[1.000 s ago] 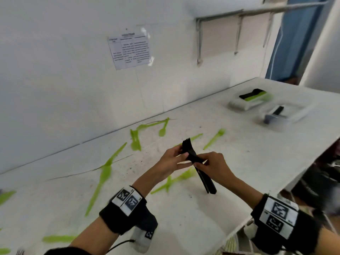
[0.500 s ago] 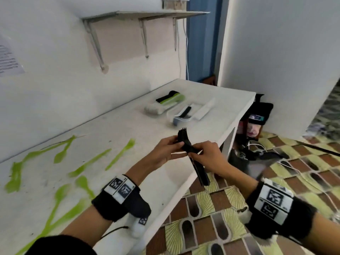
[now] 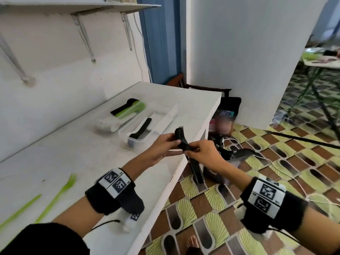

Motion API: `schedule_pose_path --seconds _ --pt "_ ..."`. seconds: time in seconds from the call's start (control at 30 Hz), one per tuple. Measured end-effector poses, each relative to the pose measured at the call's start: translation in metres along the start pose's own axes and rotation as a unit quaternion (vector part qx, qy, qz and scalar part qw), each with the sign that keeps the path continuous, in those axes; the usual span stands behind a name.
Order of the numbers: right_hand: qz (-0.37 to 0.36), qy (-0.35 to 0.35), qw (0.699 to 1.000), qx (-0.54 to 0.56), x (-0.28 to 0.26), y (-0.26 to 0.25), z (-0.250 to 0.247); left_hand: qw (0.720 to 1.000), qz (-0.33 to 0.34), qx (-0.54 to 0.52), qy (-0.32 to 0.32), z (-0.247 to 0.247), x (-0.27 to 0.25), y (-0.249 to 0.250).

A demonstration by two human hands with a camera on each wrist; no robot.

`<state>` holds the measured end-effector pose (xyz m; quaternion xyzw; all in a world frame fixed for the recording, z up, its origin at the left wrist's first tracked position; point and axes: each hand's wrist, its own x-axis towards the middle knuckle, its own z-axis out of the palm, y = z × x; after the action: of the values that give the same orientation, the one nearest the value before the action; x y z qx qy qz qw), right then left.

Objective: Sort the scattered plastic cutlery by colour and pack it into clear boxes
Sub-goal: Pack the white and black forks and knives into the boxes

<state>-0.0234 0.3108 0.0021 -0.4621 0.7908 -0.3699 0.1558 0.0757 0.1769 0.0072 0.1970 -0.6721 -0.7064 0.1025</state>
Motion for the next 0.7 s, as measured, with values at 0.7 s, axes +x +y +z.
schedule_pose_path --seconds 0.7 --pt "-0.179 -0.197 0.964 0.013 0.270 -0.045 0.007 0.975 0.037 -0.010 0.220 -0.138 0.108 0.068"
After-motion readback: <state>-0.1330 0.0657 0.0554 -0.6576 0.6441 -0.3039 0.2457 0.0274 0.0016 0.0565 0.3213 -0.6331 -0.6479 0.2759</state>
